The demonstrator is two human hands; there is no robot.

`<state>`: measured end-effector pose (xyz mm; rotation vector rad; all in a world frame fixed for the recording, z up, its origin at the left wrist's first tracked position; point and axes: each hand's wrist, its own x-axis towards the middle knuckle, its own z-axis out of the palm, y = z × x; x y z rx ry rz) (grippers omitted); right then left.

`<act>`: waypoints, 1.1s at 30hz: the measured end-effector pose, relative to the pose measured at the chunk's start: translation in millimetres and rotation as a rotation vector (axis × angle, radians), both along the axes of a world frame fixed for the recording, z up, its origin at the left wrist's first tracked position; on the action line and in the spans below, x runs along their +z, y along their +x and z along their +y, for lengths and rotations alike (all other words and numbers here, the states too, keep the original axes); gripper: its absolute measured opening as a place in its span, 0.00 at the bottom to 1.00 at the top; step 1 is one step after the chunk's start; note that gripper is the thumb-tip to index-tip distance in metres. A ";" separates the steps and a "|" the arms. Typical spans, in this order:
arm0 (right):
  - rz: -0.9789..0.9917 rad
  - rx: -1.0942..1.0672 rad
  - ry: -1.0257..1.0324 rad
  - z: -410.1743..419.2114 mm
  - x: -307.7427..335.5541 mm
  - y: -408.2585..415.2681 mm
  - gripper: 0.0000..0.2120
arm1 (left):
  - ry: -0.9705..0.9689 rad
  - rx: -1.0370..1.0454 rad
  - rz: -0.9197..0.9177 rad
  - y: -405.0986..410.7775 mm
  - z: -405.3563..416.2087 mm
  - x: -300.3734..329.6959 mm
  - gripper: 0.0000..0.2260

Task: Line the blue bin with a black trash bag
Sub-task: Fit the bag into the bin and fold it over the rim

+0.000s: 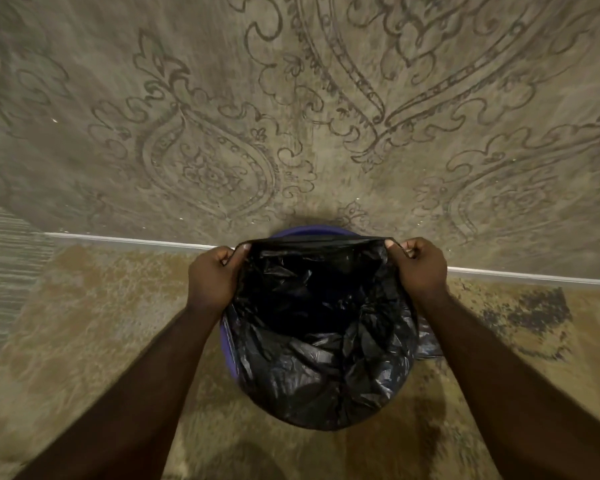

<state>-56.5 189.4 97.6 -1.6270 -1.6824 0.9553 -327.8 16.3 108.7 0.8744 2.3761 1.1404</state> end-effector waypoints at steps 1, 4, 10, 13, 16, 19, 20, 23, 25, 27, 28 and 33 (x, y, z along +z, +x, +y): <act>-0.016 0.006 0.007 5.4 -2.2 -2.0 0.17 | -0.011 0.011 0.020 -2.4 5.2 -0.6 0.24; -0.070 0.040 0.000 20.1 -8.4 -7.1 0.17 | -0.077 0.032 0.053 -8.7 19.4 -4.4 0.25; -0.151 0.165 -0.087 37.4 -14.5 -18.0 0.27 | -0.118 -0.001 0.042 -19.1 41.7 -13.1 0.26; -0.154 0.222 -0.135 43.9 -10.4 -29.0 0.26 | -0.197 -0.009 -0.042 -26.5 49.9 -16.7 0.26; -0.064 0.227 -0.350 49.4 -4.7 -36.6 0.22 | -0.195 0.044 -0.291 -29.6 53.2 -23.1 0.20; 0.067 0.245 -0.674 47.4 3.5 -35.0 0.19 | -0.166 0.090 -0.631 -25.8 50.4 -23.2 0.18; 0.079 0.259 -0.699 47.8 4.0 -33.1 0.21 | -0.175 0.080 -0.655 -25.0 50.1 -23.1 0.19; 0.123 0.253 -0.714 49.2 0.6 -29.2 0.23 | -0.175 0.066 -0.705 -24.4 50.6 -20.5 0.19; 0.142 0.228 -0.808 50.0 -0.2 -28.3 0.24 | -0.189 0.061 -0.809 -23.6 51.1 -18.3 0.17; 0.156 0.219 -0.919 49.6 0.8 -28.3 0.27 | -0.239 0.054 -0.938 -21.5 51.4 -14.4 0.11; 0.169 0.220 -0.960 48.6 1.6 -28.4 0.27 | -0.274 0.048 -0.984 -21.6 51.4 -13.1 0.10; 0.194 0.195 -1.065 45.8 0.1 -23.6 0.19 | -0.367 0.029 -1.017 -23.3 52.7 -12.9 0.13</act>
